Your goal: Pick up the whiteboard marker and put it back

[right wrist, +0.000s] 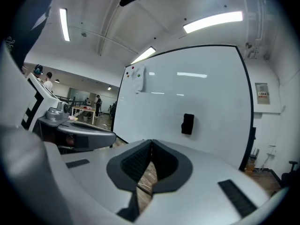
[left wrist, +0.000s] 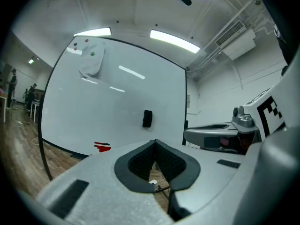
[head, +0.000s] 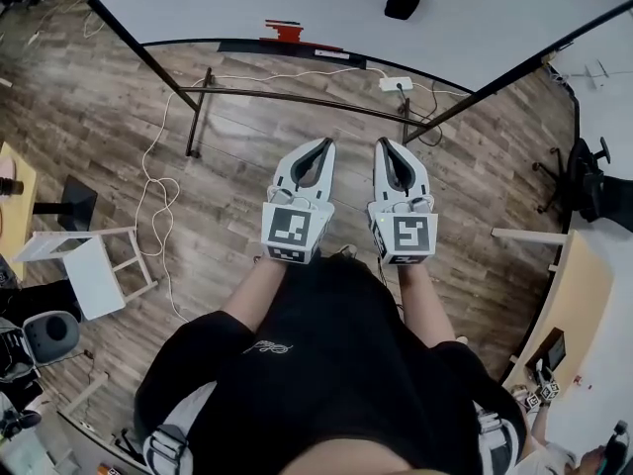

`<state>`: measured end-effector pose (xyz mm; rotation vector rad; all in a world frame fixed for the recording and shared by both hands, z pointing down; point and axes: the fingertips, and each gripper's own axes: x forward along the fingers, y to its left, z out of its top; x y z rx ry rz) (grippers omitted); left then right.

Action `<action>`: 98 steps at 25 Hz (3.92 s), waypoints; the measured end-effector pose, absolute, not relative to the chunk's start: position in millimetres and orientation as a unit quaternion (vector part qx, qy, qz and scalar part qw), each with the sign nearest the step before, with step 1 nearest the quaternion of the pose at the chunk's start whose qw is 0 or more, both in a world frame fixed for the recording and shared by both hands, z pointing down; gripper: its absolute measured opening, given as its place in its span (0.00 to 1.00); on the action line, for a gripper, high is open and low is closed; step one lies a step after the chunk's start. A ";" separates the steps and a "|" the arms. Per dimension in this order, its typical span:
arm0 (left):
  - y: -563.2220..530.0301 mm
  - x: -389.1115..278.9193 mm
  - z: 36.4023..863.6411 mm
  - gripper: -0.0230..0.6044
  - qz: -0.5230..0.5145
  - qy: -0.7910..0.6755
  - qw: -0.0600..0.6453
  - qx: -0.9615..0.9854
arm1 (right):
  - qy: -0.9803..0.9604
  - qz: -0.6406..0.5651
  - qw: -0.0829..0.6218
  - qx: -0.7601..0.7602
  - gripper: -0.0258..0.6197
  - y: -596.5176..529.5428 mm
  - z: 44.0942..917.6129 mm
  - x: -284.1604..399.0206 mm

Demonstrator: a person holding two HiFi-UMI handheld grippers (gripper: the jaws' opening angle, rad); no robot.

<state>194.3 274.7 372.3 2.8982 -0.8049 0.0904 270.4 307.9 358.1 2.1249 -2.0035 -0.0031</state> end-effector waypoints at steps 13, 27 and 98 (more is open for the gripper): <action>227.1 186.3 399.7 0.05 0.049 -0.270 0.090 0.957 | -0.688 0.016 0.132 0.713 0.04 254.0 379.7 263.7; 143.2 260.8 408.6 0.05 0.080 -0.326 0.097 0.937 | -0.744 0.048 0.141 0.651 0.04 149.8 400.0 338.5; 43.3 180.7 559.9 0.05 0.188 -0.480 0.236 0.824 | -0.627 -0.018 0.664 0.407 0.12 -31.3 654.6 398.5</action>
